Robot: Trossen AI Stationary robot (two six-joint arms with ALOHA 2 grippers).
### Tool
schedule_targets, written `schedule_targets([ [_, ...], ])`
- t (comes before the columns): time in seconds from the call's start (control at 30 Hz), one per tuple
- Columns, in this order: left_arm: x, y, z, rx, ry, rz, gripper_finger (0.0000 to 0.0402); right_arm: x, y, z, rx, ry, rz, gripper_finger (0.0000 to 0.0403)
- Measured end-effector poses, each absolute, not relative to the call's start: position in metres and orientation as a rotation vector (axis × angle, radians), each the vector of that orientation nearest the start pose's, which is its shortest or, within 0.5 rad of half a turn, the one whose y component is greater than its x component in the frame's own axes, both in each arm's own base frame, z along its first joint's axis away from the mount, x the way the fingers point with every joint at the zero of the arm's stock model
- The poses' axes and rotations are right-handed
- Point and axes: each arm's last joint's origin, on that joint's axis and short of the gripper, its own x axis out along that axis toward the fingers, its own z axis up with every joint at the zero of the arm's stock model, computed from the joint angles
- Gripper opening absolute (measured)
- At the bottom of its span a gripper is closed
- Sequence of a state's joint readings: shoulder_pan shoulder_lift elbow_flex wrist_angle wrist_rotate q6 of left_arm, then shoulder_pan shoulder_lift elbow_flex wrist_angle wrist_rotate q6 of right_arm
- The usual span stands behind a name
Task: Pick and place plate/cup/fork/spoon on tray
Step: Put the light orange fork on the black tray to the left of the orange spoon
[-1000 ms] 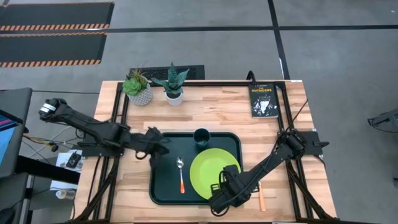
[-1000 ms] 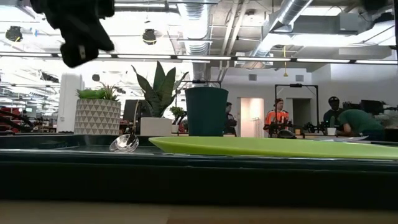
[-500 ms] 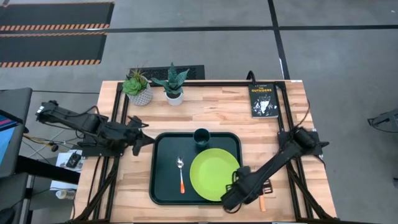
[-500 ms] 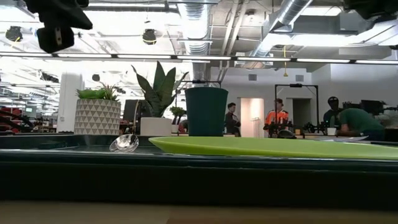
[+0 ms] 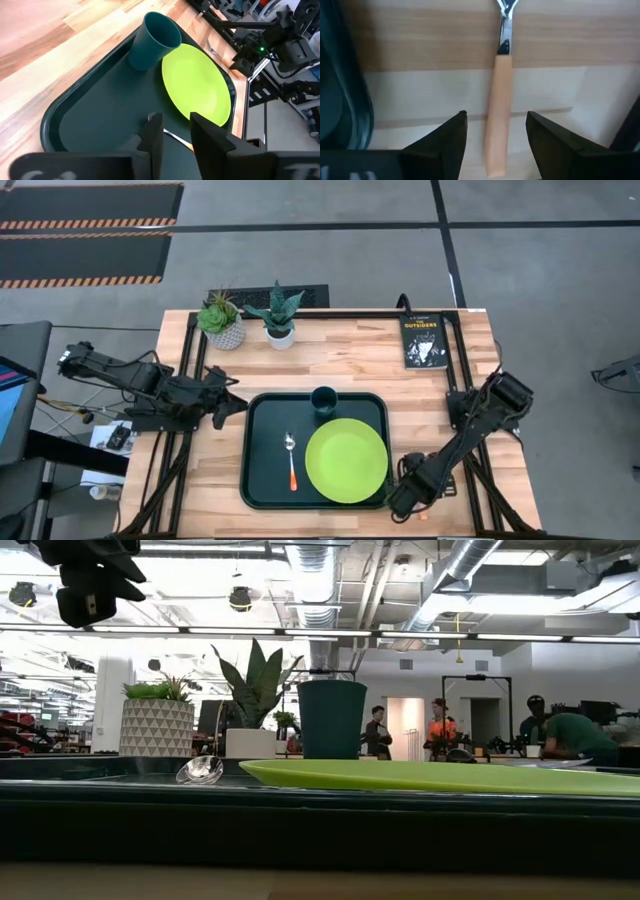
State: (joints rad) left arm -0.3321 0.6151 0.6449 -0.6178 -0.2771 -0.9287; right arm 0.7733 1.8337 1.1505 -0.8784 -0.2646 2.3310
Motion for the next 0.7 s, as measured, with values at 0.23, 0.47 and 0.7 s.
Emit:
schedule_targets([
  [0.23, 0.123, -0.034, 0.27, -0.725, 0.533, 0.215, 0.011, 0.218, 0.221, 0.141, 1.221, 1.48, -1.211, 0.0207],
  [0.47, 0.123, -0.034, 0.27, -0.738, 0.535, 0.212, 0.0112, 0.213, 0.218, 0.124, 1.291, 1.498, -1.135, 0.0176],
  [0.7, 0.123, -0.034, 0.27, -0.739, 0.536, 0.21, 0.0112, 0.219, 0.213, 0.124, 1.327, 1.51, -1.149, 0.0077],
])
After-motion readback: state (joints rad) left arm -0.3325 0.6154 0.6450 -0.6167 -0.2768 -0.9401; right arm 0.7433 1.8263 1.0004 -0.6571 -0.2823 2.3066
